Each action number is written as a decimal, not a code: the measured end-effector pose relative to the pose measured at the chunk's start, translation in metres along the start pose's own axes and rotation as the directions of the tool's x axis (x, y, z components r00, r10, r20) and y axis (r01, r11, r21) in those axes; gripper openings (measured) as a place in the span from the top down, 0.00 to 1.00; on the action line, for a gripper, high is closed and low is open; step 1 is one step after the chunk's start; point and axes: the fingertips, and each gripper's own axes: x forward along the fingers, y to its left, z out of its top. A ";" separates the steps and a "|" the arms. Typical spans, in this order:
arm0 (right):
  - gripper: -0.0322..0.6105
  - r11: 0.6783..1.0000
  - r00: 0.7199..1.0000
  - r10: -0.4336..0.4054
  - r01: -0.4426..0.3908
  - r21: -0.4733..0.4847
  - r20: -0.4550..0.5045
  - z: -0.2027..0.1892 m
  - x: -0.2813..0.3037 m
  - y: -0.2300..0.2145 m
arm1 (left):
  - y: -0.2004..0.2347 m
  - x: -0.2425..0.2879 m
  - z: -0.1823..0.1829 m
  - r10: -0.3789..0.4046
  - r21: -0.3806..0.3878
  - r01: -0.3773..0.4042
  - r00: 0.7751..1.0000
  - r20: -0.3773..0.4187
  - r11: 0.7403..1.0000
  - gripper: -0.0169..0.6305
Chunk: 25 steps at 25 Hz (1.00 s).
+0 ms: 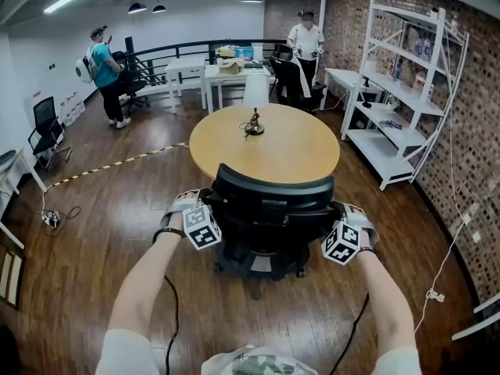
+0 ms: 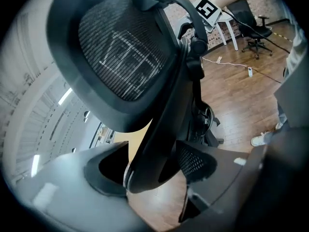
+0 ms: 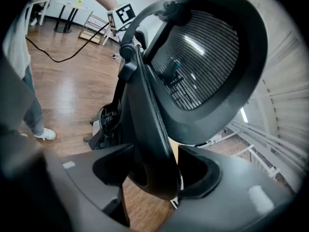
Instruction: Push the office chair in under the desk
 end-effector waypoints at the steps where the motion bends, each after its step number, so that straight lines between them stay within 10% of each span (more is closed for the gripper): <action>1: 0.53 1.000 1.000 -0.009 0.009 0.002 0.001 0.001 -0.004 0.001 | -0.001 -0.005 0.000 0.007 -0.007 -0.007 1.000 0.004 1.000 0.49; 9: 0.53 0.998 0.998 -0.059 0.058 0.030 0.031 0.007 -0.039 0.003 | -0.009 -0.037 0.017 0.078 -0.035 -0.077 0.996 0.043 0.996 0.50; 25: 0.63 0.953 0.966 -0.114 0.040 0.301 0.233 0.066 -0.122 0.038 | -0.061 -0.124 0.116 0.151 -0.396 -0.003 0.927 0.342 0.918 0.74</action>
